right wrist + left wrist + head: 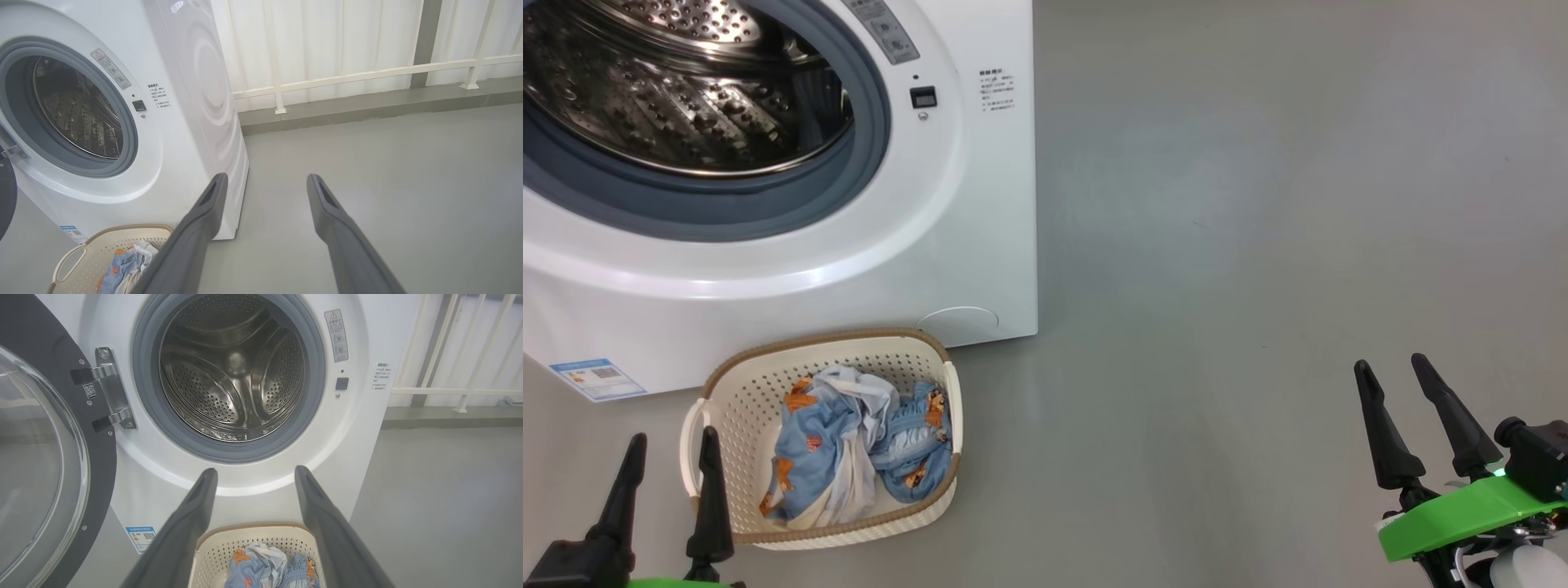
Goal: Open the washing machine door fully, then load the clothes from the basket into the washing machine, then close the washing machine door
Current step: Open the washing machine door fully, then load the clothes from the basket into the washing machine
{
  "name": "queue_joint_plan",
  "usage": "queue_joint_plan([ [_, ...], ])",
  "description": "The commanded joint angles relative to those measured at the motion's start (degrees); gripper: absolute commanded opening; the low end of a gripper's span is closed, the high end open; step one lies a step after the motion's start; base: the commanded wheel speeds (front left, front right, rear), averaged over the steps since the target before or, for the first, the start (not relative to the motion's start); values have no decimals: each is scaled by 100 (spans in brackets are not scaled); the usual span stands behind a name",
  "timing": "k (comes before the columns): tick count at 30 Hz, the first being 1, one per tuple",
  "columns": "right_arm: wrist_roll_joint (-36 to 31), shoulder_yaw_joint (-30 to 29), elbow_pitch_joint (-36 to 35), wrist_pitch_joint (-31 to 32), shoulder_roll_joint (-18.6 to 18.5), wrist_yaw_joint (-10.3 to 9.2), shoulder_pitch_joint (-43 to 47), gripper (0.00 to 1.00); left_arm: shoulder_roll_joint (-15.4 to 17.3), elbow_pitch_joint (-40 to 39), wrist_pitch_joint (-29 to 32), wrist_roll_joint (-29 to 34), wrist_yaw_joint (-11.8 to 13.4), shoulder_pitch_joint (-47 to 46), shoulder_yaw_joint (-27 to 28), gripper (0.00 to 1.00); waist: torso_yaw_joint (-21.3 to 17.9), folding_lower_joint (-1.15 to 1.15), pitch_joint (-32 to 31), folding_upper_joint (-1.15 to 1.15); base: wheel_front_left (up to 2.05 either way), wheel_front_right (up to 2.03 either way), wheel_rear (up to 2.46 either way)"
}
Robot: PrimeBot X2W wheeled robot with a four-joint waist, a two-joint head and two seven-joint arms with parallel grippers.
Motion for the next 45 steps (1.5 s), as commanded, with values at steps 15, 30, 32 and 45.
queue_joint_plan([
  [15,-35,142,-134,-71,-114,25,-39,100,151,-104,-36,-82,4,-145,88,100,3,0,59,0,58,-113,55],
  [30,-40,137,-129,-71,-80,25,-66,100,154,-8,-36,38,4,-186,24,100,-2,0,89,0,49,-74,25],
  [32,-45,142,-135,-71,-67,25,-74,100,143,24,-36,44,4,-200,11,100,2,0,115,0,0,0,0],
  [45,-64,271,-158,-71,98,25,-243,100,178,823,-36,40,4,-395,-286,100,-56,0,426,0,0,0,0],
])
